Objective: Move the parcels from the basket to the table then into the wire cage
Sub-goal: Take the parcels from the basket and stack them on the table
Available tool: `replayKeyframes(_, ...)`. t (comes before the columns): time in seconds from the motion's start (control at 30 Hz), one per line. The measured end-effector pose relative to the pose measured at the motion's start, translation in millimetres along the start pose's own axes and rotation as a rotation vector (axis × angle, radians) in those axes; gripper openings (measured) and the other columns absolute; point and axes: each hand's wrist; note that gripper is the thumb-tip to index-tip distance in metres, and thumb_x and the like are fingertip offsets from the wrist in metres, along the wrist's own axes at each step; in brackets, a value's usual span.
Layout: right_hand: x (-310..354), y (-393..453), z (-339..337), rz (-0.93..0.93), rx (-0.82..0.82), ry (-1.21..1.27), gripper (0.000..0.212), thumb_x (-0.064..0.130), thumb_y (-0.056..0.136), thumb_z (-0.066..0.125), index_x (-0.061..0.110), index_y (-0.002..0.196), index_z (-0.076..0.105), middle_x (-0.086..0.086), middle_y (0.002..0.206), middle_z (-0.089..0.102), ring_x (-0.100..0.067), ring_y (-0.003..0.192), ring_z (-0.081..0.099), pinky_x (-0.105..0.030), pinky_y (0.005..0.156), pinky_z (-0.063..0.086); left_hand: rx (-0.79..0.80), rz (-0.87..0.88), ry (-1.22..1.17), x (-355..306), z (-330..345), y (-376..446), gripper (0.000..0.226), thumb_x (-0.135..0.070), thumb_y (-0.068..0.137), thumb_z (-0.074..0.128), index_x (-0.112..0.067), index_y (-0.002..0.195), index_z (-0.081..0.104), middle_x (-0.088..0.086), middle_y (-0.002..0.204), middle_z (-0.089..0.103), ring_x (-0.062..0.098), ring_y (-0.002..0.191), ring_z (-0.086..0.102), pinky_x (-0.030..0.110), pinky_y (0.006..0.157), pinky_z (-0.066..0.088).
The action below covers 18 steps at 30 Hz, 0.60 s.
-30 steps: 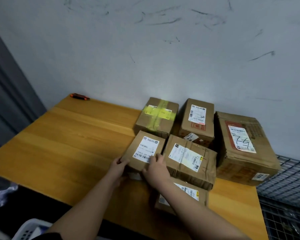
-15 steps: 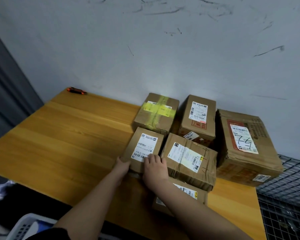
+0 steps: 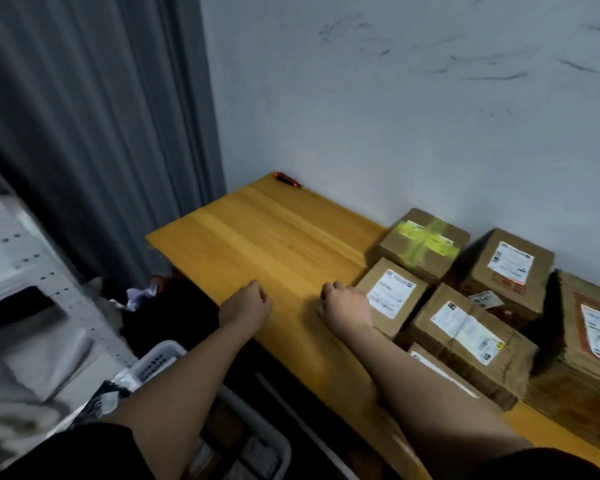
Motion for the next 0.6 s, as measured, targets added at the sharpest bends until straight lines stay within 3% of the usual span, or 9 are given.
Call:
replayKeyframes(0.23,129,-26,33,-0.141,0.082,0.045,0.037,0.029,0.096,0.045,0.009,0.126,0.049,-0.013,0.126,0.054,-0.033,0.116,0.053,-0.039,0.088,0.045,-0.073,-0.137,0.030,152,-18,-66,0.021,-0.033,0.096,0.043,-0.015,0.105,0.048,0.008,0.108,0.057,0.028,0.093,0.058,0.032,0.070,0.040)
replayKeyframes(0.4,190,-47,88,-0.171,0.290,0.107,0.042,0.037,0.098,0.046,0.014,0.133,0.043,-0.010,0.127,0.052,-0.030,0.111,0.054,-0.039,0.081,0.051,0.053,-0.379,-0.249,244,19,-101,0.038,-0.034,0.093,0.050,-0.012,0.124,0.049,0.013,0.125,0.057,0.032,0.112,0.056,0.036,0.089,0.044)
replayKeyframes(0.5,214,-56,126,-0.139,0.422,0.139,0.045,0.039,0.097,0.048,0.015,0.135,0.041,-0.009,0.129,0.050,-0.029,0.112,0.054,-0.041,0.085,0.053,0.108,-0.524,-0.444,286,47,-120,0.043,-0.031,0.092,0.052,-0.008,0.129,0.048,0.016,0.124,0.058,0.031,0.110,0.057,0.034,0.088,0.046)
replayKeyframes(0.6,226,-64,166,-0.122,0.536,0.158,0.049,0.040,0.096,0.046,0.014,0.137,0.037,-0.011,0.132,0.048,-0.031,0.113,0.053,-0.043,0.089,0.051,0.187,-0.662,-0.626,313,83,-139,0.058,-0.034,0.092,0.053,-0.004,0.140,0.037,0.017,0.135,0.049,0.032,0.120,0.051,0.030,0.091,0.040)
Point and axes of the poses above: each hand's wrist, its own y-axis towards the middle knuckle, its own z-axis out of the palm, x = y × z
